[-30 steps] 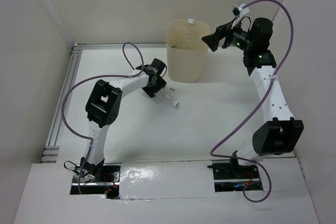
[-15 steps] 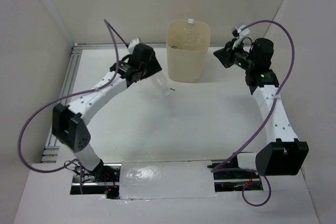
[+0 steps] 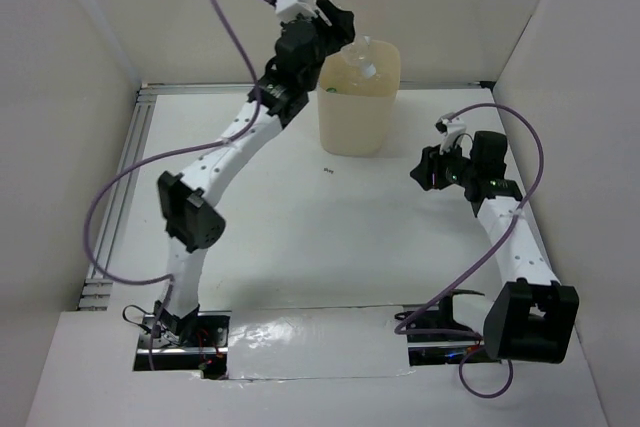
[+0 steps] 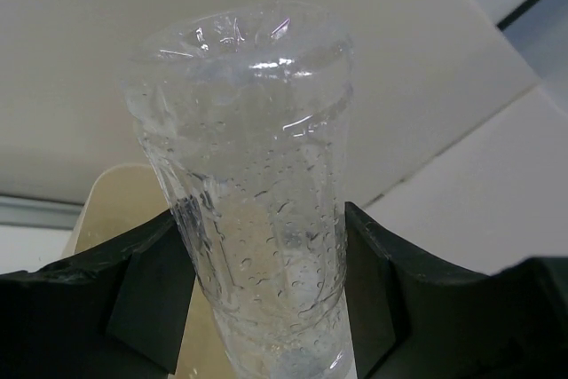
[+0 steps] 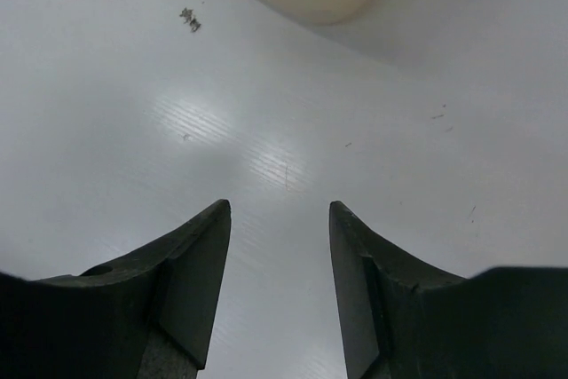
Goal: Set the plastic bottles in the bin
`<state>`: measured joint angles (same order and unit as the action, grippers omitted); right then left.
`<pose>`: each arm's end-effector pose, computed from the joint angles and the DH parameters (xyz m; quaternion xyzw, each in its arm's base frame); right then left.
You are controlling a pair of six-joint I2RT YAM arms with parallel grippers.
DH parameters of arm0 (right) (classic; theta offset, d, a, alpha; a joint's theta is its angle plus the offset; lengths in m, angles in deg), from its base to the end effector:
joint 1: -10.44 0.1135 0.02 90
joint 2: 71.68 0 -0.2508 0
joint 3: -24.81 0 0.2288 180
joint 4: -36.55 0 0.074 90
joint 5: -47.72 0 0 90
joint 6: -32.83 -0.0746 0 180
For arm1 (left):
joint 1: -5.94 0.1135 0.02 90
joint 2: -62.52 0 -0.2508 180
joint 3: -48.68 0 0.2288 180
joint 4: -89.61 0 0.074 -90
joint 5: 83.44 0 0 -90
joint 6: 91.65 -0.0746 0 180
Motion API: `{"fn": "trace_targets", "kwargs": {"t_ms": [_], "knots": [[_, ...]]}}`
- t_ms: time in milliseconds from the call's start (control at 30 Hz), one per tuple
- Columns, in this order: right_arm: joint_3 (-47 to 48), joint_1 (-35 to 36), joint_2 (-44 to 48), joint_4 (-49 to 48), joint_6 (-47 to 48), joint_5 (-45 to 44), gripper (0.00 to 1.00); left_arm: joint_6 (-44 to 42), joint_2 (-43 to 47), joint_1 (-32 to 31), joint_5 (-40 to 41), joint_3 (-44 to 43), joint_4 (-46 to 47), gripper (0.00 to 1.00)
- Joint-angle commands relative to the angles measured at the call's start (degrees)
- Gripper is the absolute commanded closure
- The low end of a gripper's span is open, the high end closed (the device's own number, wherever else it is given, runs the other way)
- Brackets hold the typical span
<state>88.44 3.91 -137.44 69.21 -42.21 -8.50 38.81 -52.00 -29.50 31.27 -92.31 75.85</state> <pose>0.2604 0.0119 0.2561 -0.1966 0.8357 0.1703 0.4836 0.3987 -0.2455 0.4749 -0.1937 0.6021 -0.3638 0.6838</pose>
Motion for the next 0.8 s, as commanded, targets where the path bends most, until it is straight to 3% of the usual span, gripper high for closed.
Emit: {"fn": "trace_targets", "kwargs": {"t_ms": [0,33,100,167,233,267,400,500,667,733,767], "knots": [[-1.1,0.0,4.9,0.3,1.9,1.7,0.44,-6.4,-11.2,-1.6,8.1,-12.7,3.7,0.79],[-1.7,0.0,6.1,0.3,1.9,2.2,0.43,-7.5,-13.5,-1.6,8.7,-17.6,3.6,0.79],[-2.3,-0.5,6.8,0.3,1.9,2.3,0.41,-8.5,-16.1,-1.6,9.7,-18.2,3.6,0.74],[-2.8,-0.5,8.3,0.9,1.9,3.4,0.38,-9.4,-16.1,-1.6,10.4,-13.4,4.2,0.72],[-3.3,-1.1,8.3,1.4,1.9,4.0,0.33,-8.8,-16.1,-1.6,10.9,-11.7,4.0,0.62],[-3.9,-1.1,8.8,1.4,1.9,4.0,0.27,-8.8,-16.6,-1.6,10.4,-11.0,4.0,0.46],[-4.4,-1.1,8.8,2.0,1.9,4.5,0.13,-9.9,-15.9,-2.2,7.6,-11.0,4.7,0.00],[-4.4,-1.1,8.8,3.1,3.1,5.1,0.05,-9.9,-13.3,-2.2,4.5,-10.5,6.6,0.00],[-4.4,-1.1,7.7,3.1,0.9,2.8,0.00,-11.5,-4.1,-2.7,0.8,-8.8,7.4,0.00],[-3.9,-1.6,7.1,3.6,-1.5,0.8,0.00,-13.8,2.4,-2.7,-4.6,-3.1,5.8,0.00],[-3.9,-1.6,7.1,3.6,-3.8,-1.5,0.00,-17.6,6.5,-2.7,-6.8,7.3,5.8,0.00]]}}
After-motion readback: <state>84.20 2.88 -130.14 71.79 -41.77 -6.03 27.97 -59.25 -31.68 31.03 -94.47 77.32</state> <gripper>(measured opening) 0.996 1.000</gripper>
